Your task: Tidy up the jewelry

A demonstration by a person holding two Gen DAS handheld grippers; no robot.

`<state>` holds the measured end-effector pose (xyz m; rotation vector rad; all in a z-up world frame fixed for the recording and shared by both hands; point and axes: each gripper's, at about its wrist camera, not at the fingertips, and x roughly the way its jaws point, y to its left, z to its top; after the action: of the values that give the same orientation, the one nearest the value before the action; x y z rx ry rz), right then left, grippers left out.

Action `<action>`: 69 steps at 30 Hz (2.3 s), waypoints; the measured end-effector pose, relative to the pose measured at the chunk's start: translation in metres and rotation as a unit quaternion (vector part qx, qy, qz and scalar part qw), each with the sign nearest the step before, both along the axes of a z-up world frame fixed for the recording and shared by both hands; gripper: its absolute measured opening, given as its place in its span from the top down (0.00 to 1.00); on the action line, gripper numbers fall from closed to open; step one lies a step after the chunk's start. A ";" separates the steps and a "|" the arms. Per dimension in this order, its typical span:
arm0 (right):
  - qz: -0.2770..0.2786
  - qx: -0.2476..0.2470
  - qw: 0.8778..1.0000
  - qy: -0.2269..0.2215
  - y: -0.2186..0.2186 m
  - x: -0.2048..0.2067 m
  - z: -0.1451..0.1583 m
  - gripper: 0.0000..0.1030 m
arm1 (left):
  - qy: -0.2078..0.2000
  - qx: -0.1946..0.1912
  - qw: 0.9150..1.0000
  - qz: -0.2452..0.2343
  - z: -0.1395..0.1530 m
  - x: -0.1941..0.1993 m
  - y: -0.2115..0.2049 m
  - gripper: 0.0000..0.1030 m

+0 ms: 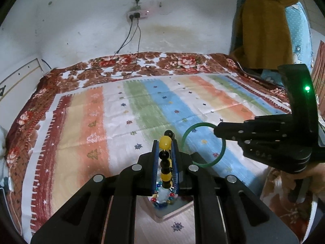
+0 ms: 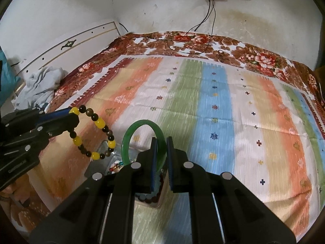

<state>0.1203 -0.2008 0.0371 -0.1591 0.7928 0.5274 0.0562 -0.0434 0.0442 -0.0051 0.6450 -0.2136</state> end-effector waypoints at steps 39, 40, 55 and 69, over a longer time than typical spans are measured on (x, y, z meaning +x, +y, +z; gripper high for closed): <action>-0.010 0.002 1.000 0.009 -0.030 -0.037 -0.018 0.11 | 0.071 0.023 0.997 0.029 -0.046 -0.020 0.016 0.06; -0.010 0.002 1.000 0.006 -0.030 -0.040 -0.018 0.11 | 0.067 0.021 0.997 0.032 -0.045 -0.024 0.018 0.06; 0.002 -0.009 1.000 -0.024 -0.028 -0.068 -0.017 0.06 | 0.027 0.038 0.995 0.083 -0.048 -0.050 0.023 0.06; 0.000 -0.013 1.000 0.001 -0.025 -0.063 -0.026 0.06 | 0.008 0.050 0.996 0.076 -0.045 -0.054 0.019 0.06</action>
<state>0.0578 -0.2255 0.0113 -0.1826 0.8025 0.5175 0.0027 -0.0248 -0.0008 0.0411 0.6685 -0.0348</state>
